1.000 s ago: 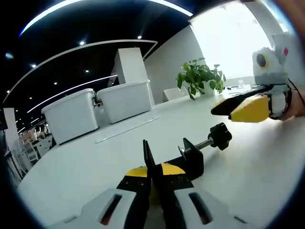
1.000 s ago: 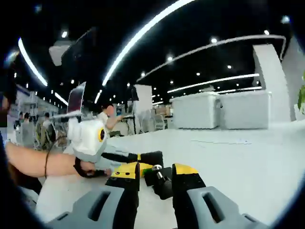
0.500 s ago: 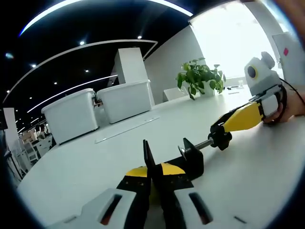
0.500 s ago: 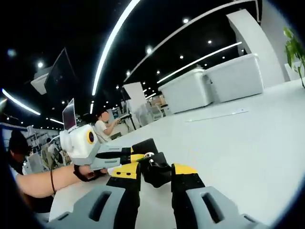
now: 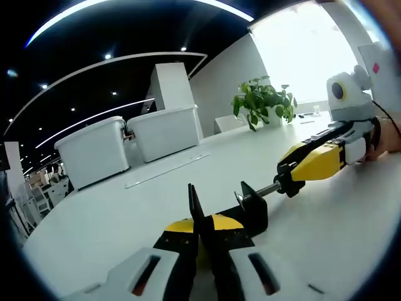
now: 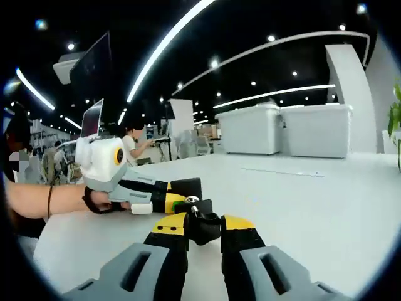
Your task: Clamp the fixed fixture on the desktop, loosen the retaining clip, secure it to the edge of the desk, and tighten the retaining clip.
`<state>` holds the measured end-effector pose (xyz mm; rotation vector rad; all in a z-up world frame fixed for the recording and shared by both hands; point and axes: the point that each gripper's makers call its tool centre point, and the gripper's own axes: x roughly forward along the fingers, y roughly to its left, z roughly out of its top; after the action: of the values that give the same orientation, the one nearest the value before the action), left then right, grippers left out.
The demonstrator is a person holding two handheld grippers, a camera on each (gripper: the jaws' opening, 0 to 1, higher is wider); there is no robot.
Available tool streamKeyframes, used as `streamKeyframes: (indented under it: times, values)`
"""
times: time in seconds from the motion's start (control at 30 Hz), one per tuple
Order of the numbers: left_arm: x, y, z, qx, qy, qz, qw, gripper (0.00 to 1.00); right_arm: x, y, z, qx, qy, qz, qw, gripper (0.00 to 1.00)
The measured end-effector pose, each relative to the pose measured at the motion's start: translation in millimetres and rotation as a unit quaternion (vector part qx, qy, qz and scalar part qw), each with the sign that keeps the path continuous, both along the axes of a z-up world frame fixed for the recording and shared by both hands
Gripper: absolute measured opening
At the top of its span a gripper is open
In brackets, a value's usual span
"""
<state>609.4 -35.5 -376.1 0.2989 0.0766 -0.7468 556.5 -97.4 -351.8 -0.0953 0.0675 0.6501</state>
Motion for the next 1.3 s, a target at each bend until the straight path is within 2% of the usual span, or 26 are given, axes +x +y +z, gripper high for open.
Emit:
streamKeyframes:
  times: [0.03,0.17,0.27,0.33,0.4,0.43,0.47,0.67,0.8,0.93,1.0,1.1,1.17,1.2,1.23,1.27,1.3]
  values:
    - [-0.2,0.1,0.0,0.0,0.0,0.0,1.0,0.06,-0.9,2.0,0.7,-0.032,-0.022,0.001,0.9993,0.18]
    - [0.0,0.2,0.0,0.0,0.0,0.0,1.0,0.06,-5.3,7.0,1.3,-0.109,-0.077,0.002,0.9911,0.18]
    - [0.6,0.5,0.0,0.0,0.0,0.001,1.0,0.06,-2.7,8.6,2.4,-0.174,-0.12,0.003,0.9775,0.19]
    - [1.2,0.6,0.0,0.0,0.0,0.002,1.0,0.06,-5.4,11.7,1.1,-0.22,-0.149,0.002,0.964,0.19]
    - [1.0,0.6,-0.1,0.001,0.0,0.002,1.0,0.06,-6.4,12.9,0.2,-0.248,-0.167,0.002,0.9543,0.19]
    - [0.8,0.6,-0.1,0.001,0.0,0.002,1.0,0.06,-8.1,13.9,-0.5,-0.258,-0.175,0.003,0.9502,0.19]
    - [0.6,0.6,-0.2,0.001,0.0,0.002,1.0,0.06,-8.8,14.8,-1.1,-0.258,-0.174,0.003,0.9502,0.19]
    - [0.0,0.5,-0.6,0.001,-0.001,0.002,1.0,0.06,-7.4,13.2,-1.7,-0.295,-0.197,0.001,0.935,0.2]
    - [-0.1,0.6,-0.8,0.001,-0.001,0.003,1.0,0.06,-10.1,14.5,-4.3,-0.329,-0.215,0.0,0.9196,0.21]
    - [-0.3,0.7,-1.0,0.001,-0.001,0.003,1.0,0.06,-9.2,14.2,-4.7,-0.336,-0.22,0.001,0.9157,0.21]
    - [-0.7,0.7,-1.1,0.001,-0.001,0.003,1.0,0.06,-8.5,14.0,-4.8,-0.336,-0.22,0.002,0.9158,0.21]
    - [-1.0,0.7,-1.3,0.001,-0.001,0.003,1.0,0.06,-8.6,13.1,-4.5,-0.319,-0.209,0.002,0.9246,0.21]
    - [-1.0,0.6,-1.3,0.001,-0.001,0.003,1.0,0.06,-8.8,12.5,-3.5,-0.273,-0.182,0.002,0.9447,0.2]
    - [-0.9,0.6,-1.2,0.001,-0.001,0.003,1.0,0.06,-9.1,12.2,-0.9,-0.224,-0.154,0.003,0.9623,0.2]
    - [-0.9,0.5,-1.3,0.001,-0.001,0.003,1.0,0.06,-8.6,11.3,1.4,-0.18,-0.13,0.0,0.9751,0.2]
    - [-0.5,0.5,-1.1,0.002,-0.001,0.003,1.0,0.06,-7.8,9.9,3.7,-0.135,-0.107,-0.002,0.9851,0.21]
    - [-0.3,0.5,-1.1,0.002,-0.001,0.003,1.0,0.06,-7.3,8.5,5.9,-0.099,-0.086,-0.003,0.9913,0.22]
